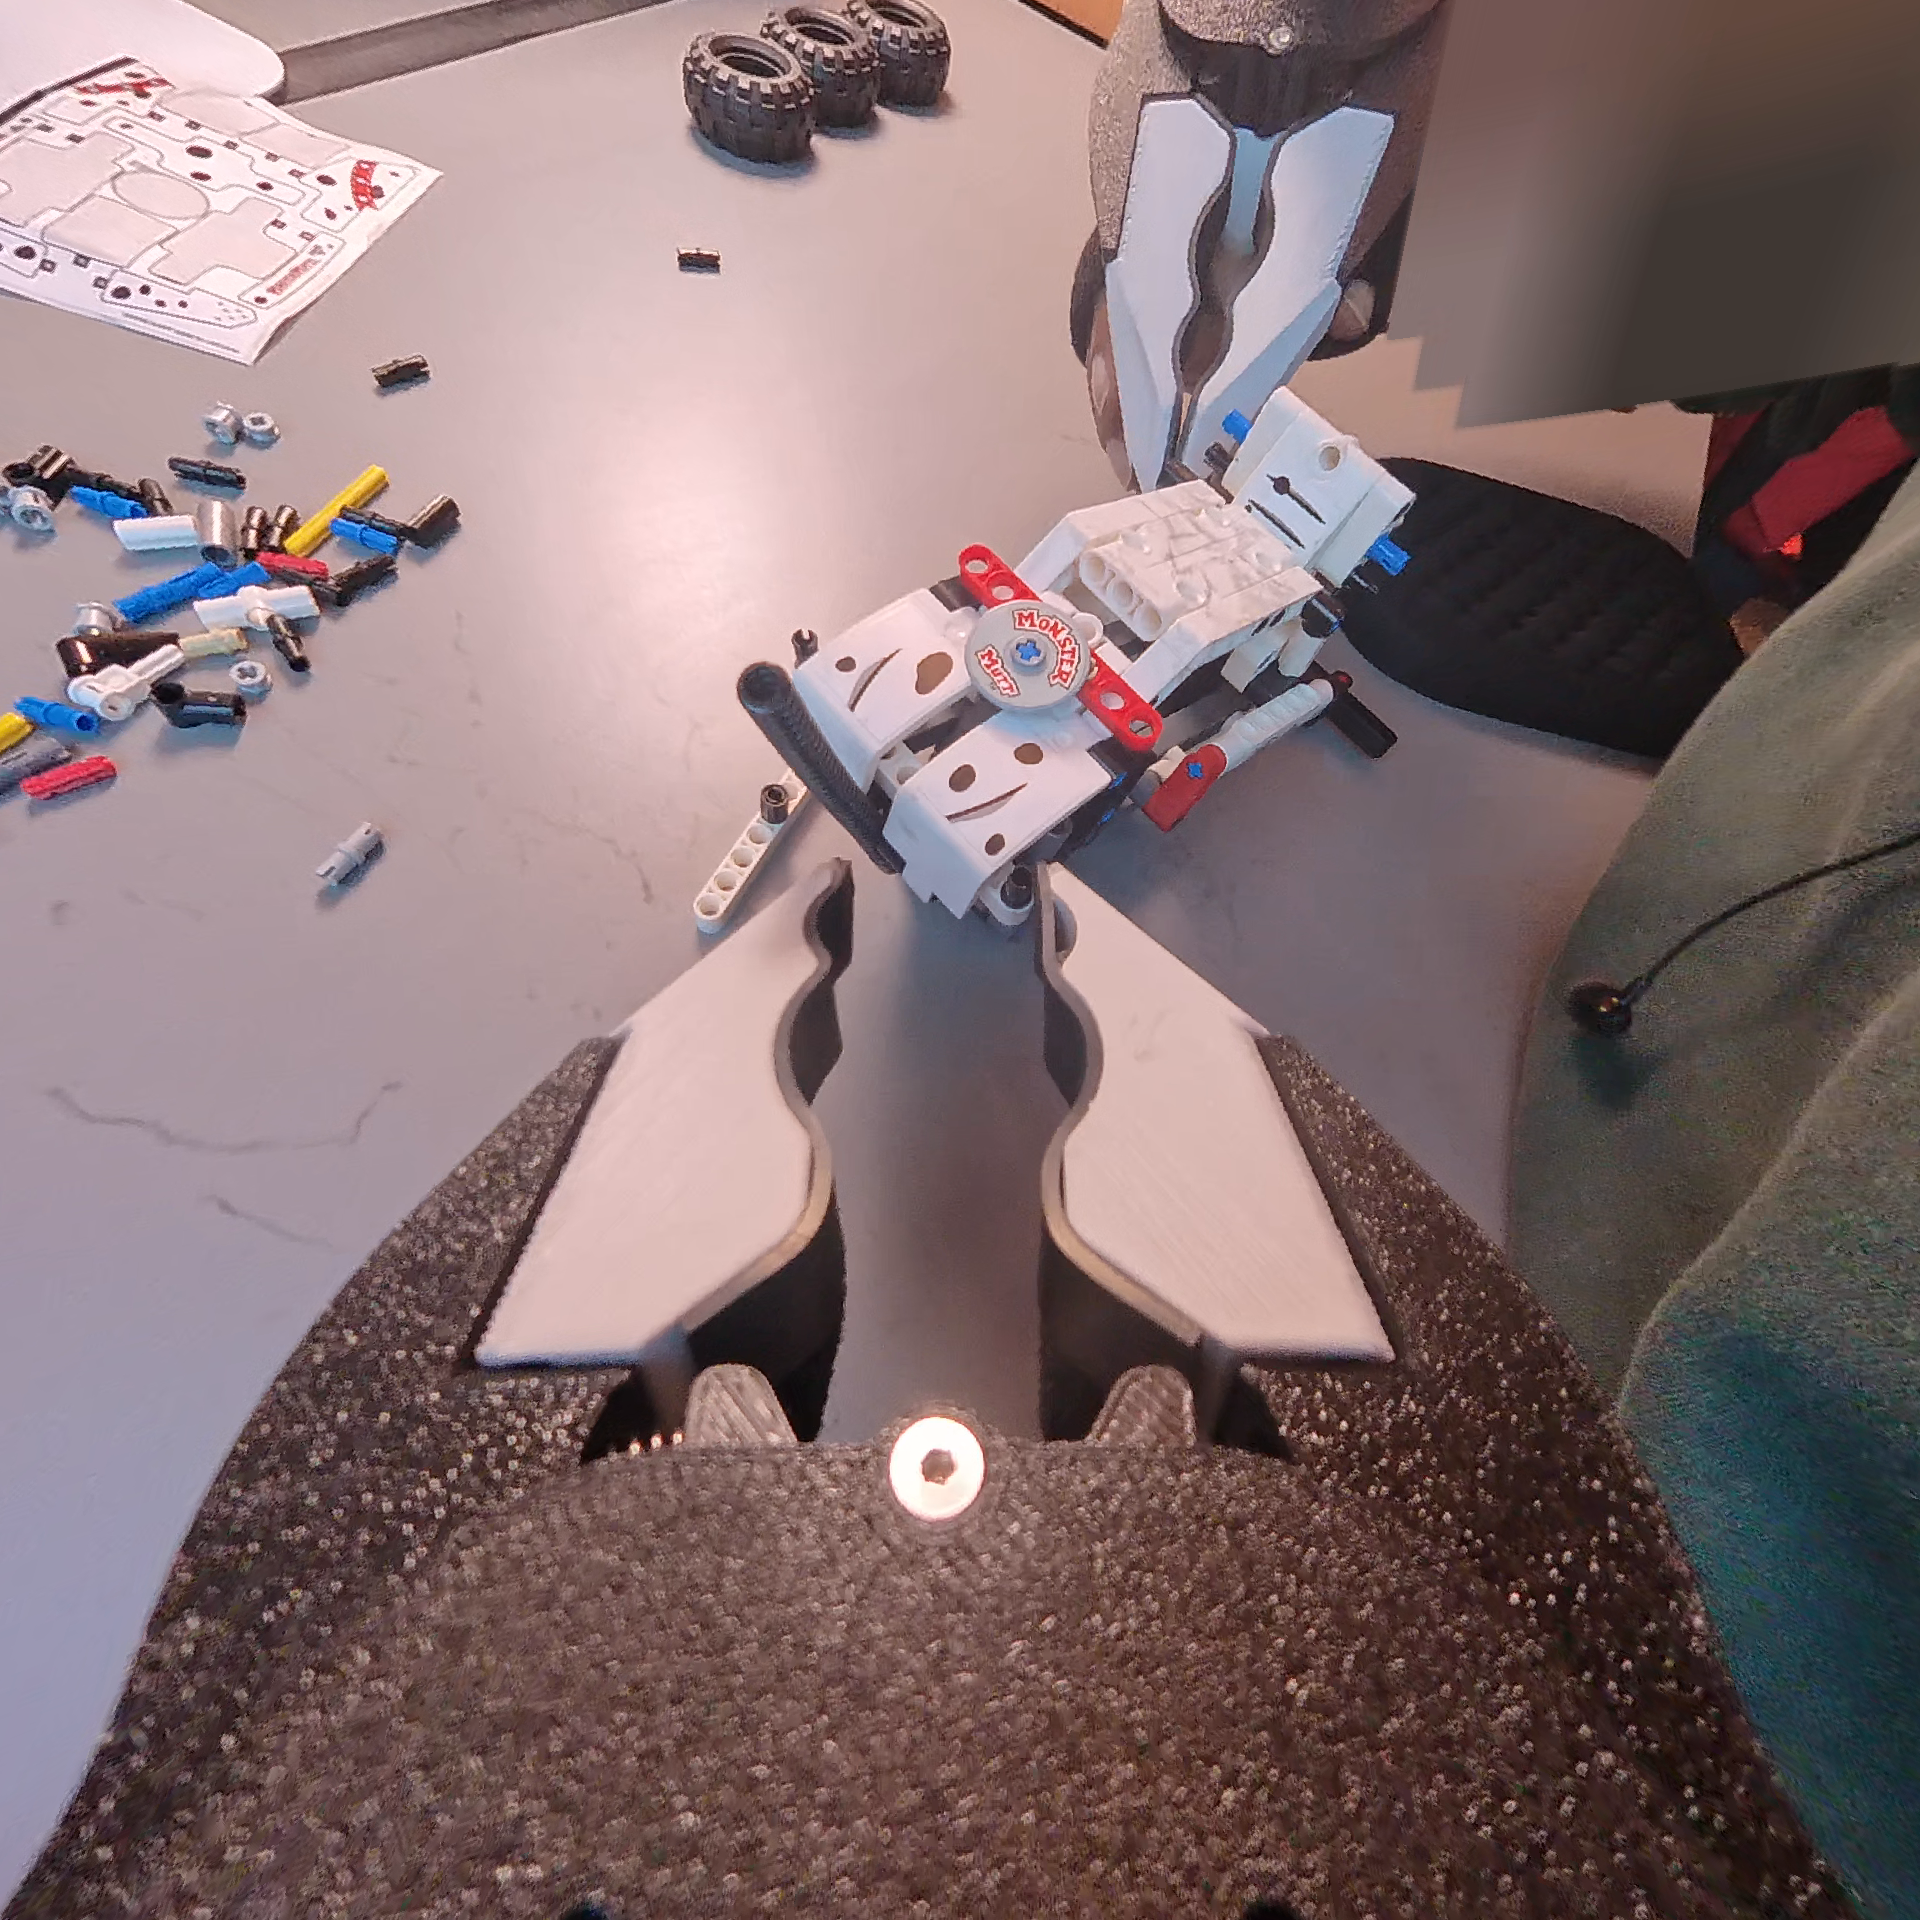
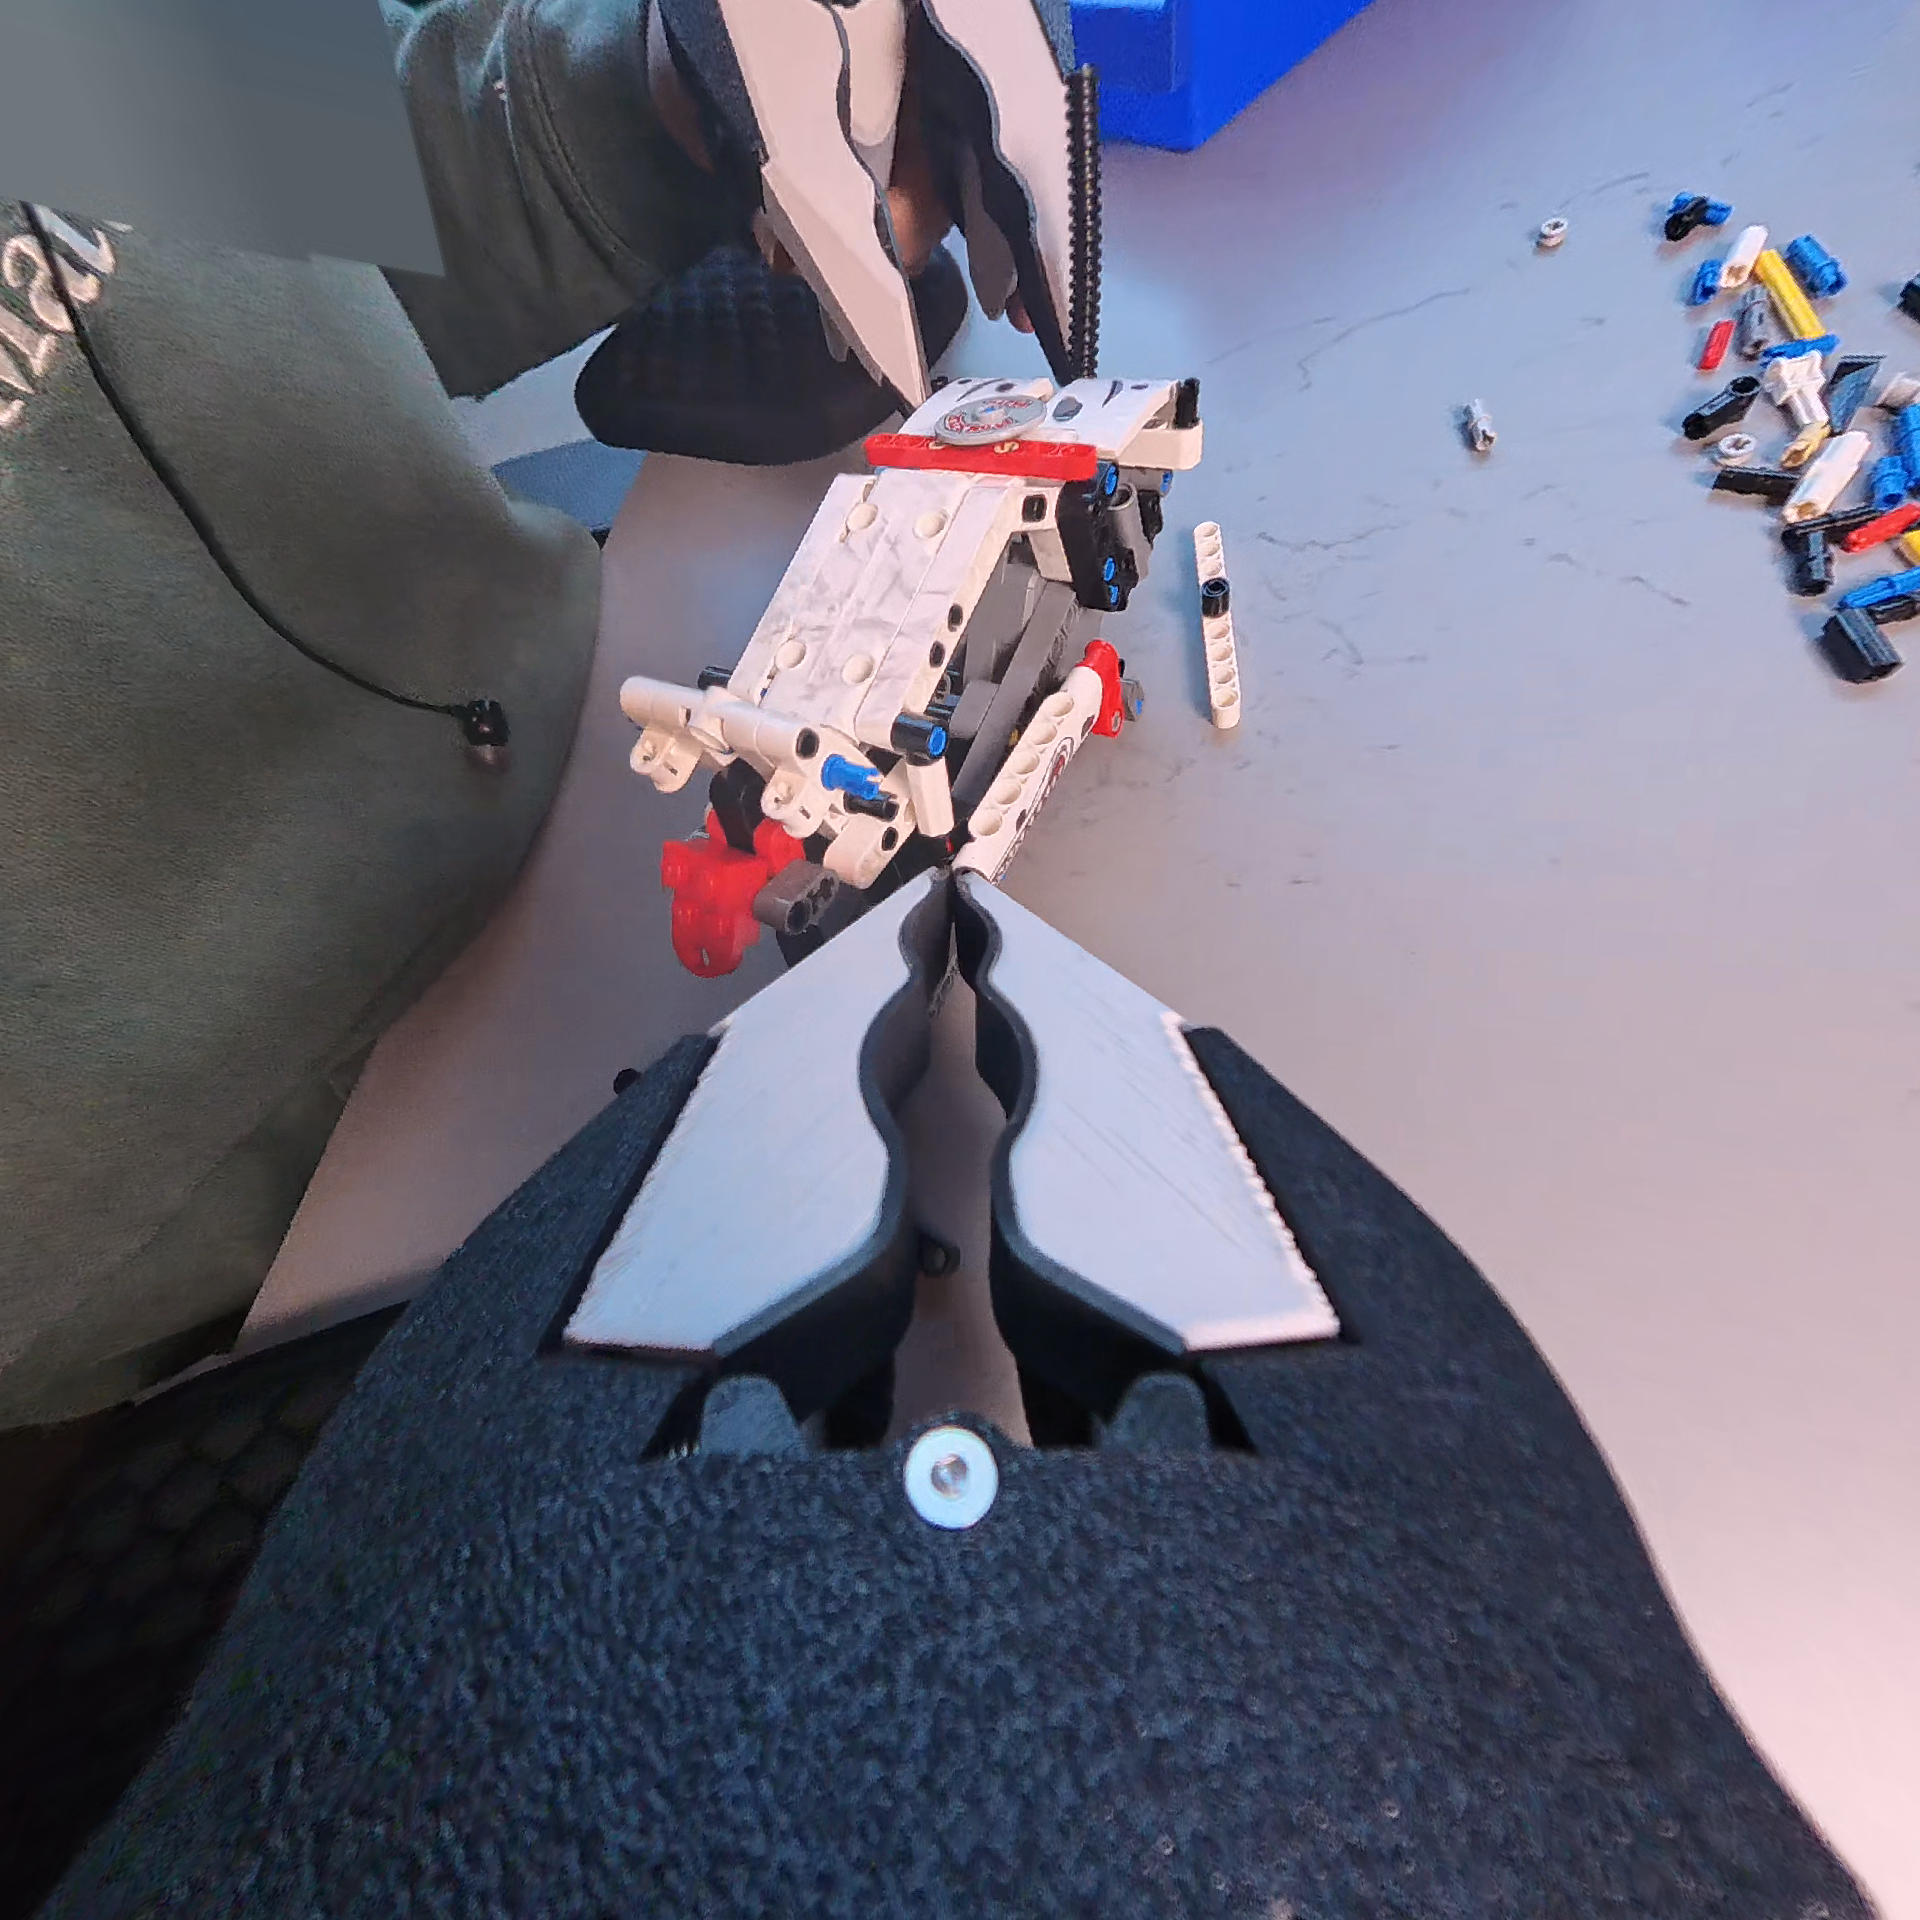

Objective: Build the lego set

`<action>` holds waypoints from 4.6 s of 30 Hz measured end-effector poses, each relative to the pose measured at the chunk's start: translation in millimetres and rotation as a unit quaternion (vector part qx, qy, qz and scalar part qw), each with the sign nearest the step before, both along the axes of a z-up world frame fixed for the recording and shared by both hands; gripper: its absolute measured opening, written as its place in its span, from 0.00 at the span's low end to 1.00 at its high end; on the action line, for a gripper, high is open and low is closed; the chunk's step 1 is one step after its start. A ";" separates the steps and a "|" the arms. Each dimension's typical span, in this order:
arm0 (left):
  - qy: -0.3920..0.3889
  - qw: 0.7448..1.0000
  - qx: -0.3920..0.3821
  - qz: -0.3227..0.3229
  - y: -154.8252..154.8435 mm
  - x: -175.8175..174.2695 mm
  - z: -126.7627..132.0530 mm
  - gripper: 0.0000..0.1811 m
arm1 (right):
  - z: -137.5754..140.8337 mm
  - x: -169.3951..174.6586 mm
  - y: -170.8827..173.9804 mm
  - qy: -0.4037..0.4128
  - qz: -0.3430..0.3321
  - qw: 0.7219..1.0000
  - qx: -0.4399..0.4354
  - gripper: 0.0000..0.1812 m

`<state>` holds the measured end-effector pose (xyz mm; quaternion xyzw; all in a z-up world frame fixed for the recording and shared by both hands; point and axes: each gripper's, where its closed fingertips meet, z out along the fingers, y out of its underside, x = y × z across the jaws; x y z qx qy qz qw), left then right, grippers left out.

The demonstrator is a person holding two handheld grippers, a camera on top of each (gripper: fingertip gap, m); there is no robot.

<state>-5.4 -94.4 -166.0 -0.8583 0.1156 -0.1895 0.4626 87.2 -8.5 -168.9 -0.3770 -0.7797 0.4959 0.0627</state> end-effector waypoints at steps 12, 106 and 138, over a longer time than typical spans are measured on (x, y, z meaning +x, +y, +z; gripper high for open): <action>-0.012 0.999 -0.008 -0.030 4.7 3.8 -5.2 0.19 | -0.3 2.0 0.3 0.026 0.017 0.999 -0.035 0.00; 0.486 0.832 0.236 -0.126 -12.5 71.8 15.8 0.04 | 23.4 -0.1 -78.8 0.135 -0.211 0.959 0.132 0.09; 0.123 0.964 0.012 -0.234 -18.0 73.3 -19.1 0.04 | -17.1 3.8 -74.0 0.178 -0.051 0.949 0.253 0.06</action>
